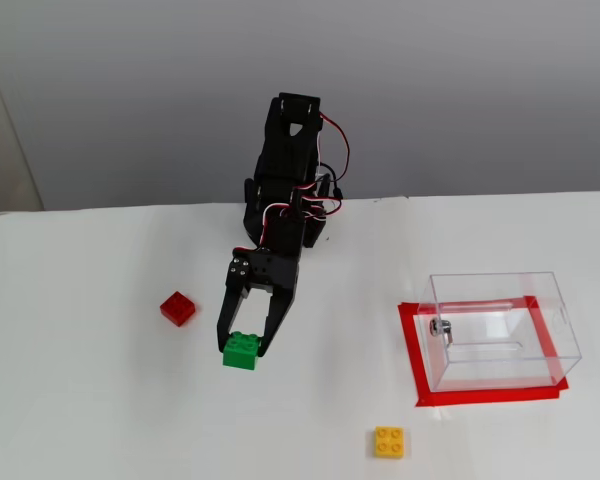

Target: Pick the green lego brick and place it into the transparent box

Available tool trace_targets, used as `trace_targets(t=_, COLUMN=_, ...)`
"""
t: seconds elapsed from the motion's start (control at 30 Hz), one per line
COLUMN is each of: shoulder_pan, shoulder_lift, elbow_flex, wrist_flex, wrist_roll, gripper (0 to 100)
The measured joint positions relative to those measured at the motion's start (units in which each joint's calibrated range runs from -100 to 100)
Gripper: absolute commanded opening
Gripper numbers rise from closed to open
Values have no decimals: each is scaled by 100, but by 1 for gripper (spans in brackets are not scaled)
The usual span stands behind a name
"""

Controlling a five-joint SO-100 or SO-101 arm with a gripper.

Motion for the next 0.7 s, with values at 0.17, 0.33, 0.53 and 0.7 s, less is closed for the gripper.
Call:
trace_targets(t=0.17, shoulder_pan=-620, shoulder_lift=-203, elbow_flex=0, wrist_flex=0, wrist_roll=0, gripper=11)
trace_targets(t=0.33, shoulder_pan=-1175, shoulder_lift=-228, elbow_flex=0, wrist_flex=0, wrist_roll=0, gripper=11)
trace_targets(t=0.53, shoulder_pan=-2094, shoulder_lift=-228, elbow_flex=0, wrist_flex=0, wrist_roll=0, gripper=11)
trace_targets(t=0.7, shoulder_pan=-2724, shoulder_lift=-228, elbow_flex=0, wrist_flex=0, wrist_roll=0, gripper=11)
